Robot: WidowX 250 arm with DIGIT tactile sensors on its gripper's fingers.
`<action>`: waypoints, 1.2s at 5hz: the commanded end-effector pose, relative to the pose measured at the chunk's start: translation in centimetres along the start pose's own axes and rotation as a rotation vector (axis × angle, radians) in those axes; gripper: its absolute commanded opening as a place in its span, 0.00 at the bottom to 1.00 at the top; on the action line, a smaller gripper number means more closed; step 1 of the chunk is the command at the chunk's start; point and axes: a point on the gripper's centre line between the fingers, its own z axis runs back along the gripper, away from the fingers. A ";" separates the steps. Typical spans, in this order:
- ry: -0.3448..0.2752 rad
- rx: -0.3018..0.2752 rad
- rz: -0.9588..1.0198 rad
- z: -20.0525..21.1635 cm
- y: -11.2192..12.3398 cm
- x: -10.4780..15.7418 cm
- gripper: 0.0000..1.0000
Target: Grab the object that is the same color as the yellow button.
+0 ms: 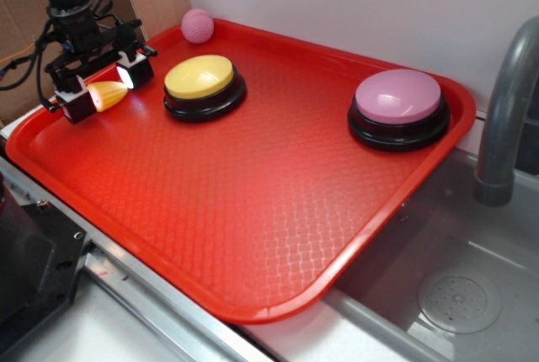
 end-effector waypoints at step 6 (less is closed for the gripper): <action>-0.040 -0.146 -0.783 12.1 0.9 -6.9 0.00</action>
